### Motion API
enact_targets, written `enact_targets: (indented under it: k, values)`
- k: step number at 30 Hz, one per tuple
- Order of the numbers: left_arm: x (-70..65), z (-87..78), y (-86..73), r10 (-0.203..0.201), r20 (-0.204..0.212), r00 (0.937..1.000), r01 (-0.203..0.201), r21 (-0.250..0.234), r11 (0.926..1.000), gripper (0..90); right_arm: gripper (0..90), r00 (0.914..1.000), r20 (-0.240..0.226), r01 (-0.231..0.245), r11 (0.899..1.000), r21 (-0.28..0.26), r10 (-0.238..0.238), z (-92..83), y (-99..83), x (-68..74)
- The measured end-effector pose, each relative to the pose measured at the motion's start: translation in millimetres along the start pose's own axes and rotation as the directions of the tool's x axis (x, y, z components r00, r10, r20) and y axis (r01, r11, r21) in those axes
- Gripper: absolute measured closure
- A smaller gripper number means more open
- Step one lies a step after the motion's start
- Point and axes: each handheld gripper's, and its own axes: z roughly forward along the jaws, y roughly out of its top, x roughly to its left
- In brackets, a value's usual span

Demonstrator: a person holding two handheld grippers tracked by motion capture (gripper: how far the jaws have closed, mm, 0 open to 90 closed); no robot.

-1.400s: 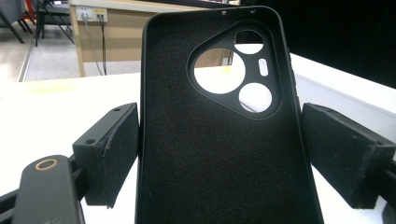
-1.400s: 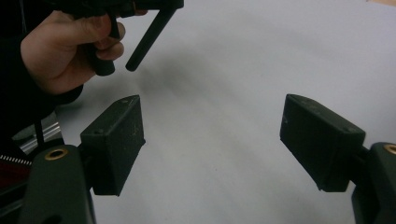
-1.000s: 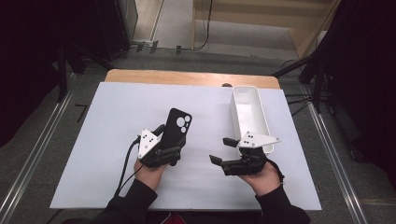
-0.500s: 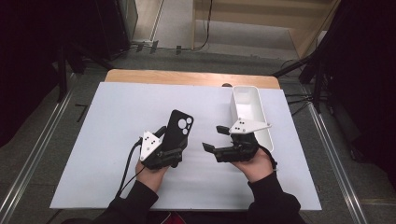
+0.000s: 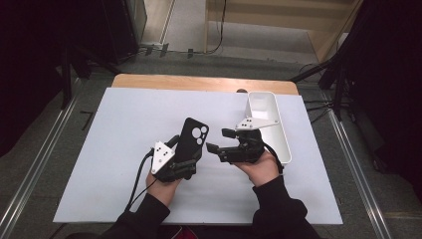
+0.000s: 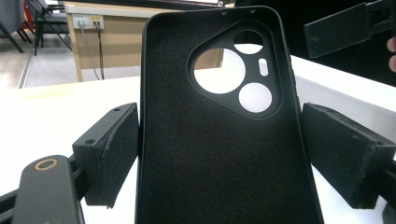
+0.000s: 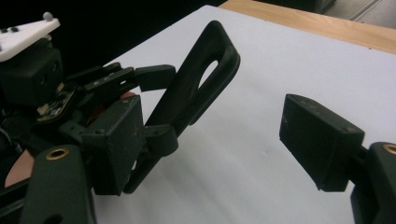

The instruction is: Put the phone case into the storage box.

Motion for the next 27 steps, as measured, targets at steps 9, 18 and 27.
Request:
enact_targets:
  k: [9,18,27]
  values:
    - [0.8,0.2,0.6,-0.004,0.0,1.0,0.004,-0.004,1.0,13.9,20.7,0.9987,-0.015,-0.049,0.999,0.002,0.049,9.1,3.1,-0.2]
    - [-2.8,-0.1,0.7,0.001,0.003,1.0,-0.001,-0.012,0.9999,13.8,22.3,0.9961,-0.035,-0.081,0.997,0.01,0.081,19.8,7.6,1.5]
    - [-5.6,-0.9,0.9,-0.004,-0.004,1.0,0.004,-0.011,0.9999,13.8,26.0,0.9936,-0.043,-0.103,0.994,0.031,0.104,33.7,9.1,-0.4]
